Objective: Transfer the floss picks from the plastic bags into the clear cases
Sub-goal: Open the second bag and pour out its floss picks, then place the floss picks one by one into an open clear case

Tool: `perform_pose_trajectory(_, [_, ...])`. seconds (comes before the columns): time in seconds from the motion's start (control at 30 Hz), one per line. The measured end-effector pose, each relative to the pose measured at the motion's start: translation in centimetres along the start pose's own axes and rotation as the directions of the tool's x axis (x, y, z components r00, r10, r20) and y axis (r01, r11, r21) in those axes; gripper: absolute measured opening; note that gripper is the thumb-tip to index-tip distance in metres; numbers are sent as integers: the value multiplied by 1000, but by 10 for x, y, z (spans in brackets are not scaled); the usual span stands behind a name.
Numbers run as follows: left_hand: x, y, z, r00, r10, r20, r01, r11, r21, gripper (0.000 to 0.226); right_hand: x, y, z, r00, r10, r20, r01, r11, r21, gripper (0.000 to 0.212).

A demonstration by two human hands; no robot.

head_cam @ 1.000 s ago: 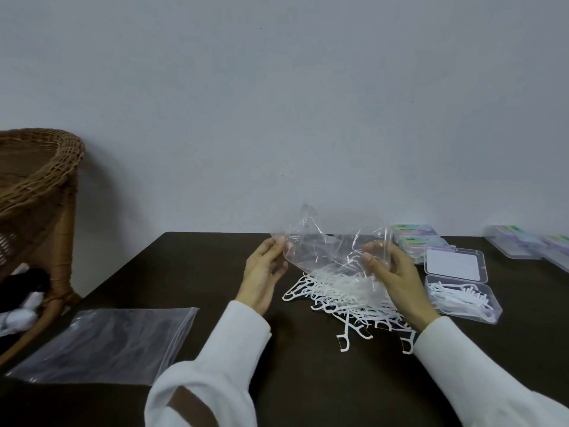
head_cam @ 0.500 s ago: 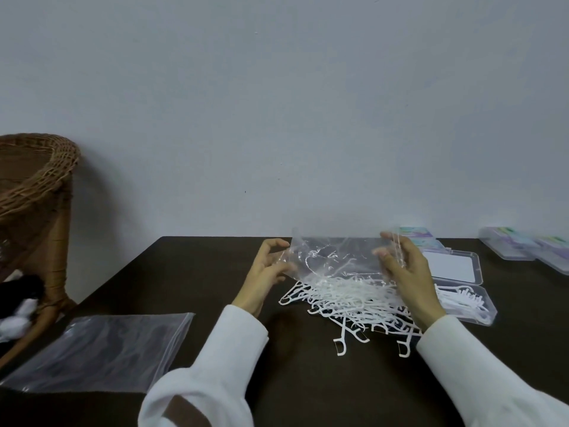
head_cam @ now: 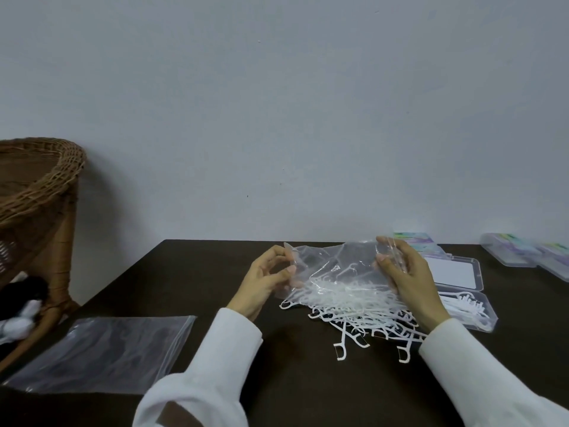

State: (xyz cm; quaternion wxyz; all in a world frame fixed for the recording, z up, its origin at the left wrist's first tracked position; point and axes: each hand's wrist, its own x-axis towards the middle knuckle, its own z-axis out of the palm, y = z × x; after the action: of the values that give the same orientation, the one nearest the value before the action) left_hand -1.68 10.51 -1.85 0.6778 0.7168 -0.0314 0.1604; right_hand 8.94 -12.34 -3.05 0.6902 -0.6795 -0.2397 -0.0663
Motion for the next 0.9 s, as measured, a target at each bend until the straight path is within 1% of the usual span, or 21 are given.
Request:
perform_pose_trajectory(0.03, [-2,1,0,1000,8,1,-8,1000,-9,11,1,0,-1,1000,0,-13,0,1000,-12,32])
perform_pose_trajectory(0.1, [-8,5,-1,1000,-3,13,3,1000,-10,27,1,-1,-4,1000,3,-23,-3,1000,-15,33])
perform_pose_trajectory(0.2, [-16,6,-7,999,-43,26,43,999,8,40,1,-1,-3,1000,27,-7,-28,999,-31,34])
perform_pose_trajectory(0.3, [-28,11,-18,995,-77,63,75,996,38,62,-3,-4,2,999,34,20,-32,996,-86,35])
perform_pose_trajectory(0.33, [-32,14,-22,993,-81,83,76,995,63,66,-3,-4,3,999,33,34,-29,994,-107,36])
perform_pose_trajectory(0.4, [-39,23,-31,987,-109,119,91,984,151,71,-4,-9,8,996,36,82,-25,991,-129,38])
perform_pose_trajectory(0.47, [-45,31,-42,976,-161,146,132,973,190,81,-4,-16,15,986,47,160,-24,990,-142,37])
perform_pose_trajectory(0.57, [-57,46,-62,970,-215,117,184,956,229,92,-1,-26,29,934,122,337,-67,983,-169,37])
perform_pose_trajectory(0.63, [-67,55,-78,975,-204,84,185,964,193,92,-1,-33,43,895,152,418,-84,981,-177,37])
perform_pose_trajectory(0.7, [-80,64,-99,982,-182,54,171,972,161,90,-2,-39,59,881,159,446,-94,982,-165,36])
perform_pose_trajectory(0.8, [-106,76,-135,978,-209,30,195,948,250,75,-6,-51,97,873,155,462,-137,988,-74,35])
perform_pose_trajectory(0.83, [-113,78,-145,974,-224,28,208,940,271,71,-7,-53,107,873,135,469,-127,991,-49,35])
perform_pose_trajectory(0.9, [-130,81,-166,966,-259,-15,252,924,288,69,-9,-54,132,863,66,501,-48,998,-48,28])
